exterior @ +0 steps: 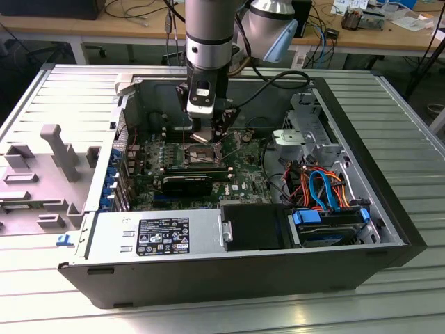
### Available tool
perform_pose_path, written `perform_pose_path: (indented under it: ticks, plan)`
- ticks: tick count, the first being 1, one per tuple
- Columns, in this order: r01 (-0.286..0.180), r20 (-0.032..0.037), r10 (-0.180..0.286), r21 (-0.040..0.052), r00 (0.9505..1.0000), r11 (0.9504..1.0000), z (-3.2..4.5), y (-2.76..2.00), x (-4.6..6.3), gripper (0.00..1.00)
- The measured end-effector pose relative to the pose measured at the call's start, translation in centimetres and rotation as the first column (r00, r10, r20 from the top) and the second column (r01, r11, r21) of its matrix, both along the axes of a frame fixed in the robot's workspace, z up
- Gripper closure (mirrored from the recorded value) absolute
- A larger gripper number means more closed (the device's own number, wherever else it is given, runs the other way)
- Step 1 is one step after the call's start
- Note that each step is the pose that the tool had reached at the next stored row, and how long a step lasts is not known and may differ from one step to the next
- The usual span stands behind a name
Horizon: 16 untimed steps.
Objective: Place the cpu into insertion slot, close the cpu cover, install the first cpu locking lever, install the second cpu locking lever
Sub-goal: 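Place the cpu into insertion slot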
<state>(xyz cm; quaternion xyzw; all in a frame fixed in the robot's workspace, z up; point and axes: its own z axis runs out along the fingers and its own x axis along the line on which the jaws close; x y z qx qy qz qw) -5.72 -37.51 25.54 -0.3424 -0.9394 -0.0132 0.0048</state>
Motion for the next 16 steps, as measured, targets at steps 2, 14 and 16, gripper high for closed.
perform_pose_path:
  ticks: [2, 14, 16]
  plan:
    - [0.001, 0.0, -0.001, 0.0, 1.0, 1.0, -0.01, 0.0, 0.0, 0.46]
    - [0.007, 0.0001, -0.007, 0.0001, 1.0, 1.0, -0.11, 0.0, 0.0, 0.46]
    - [0.016, 0.0, -0.016, 0.0, 0.9999, 0.9999, -0.38, 0.0, 0.0, 0.46]
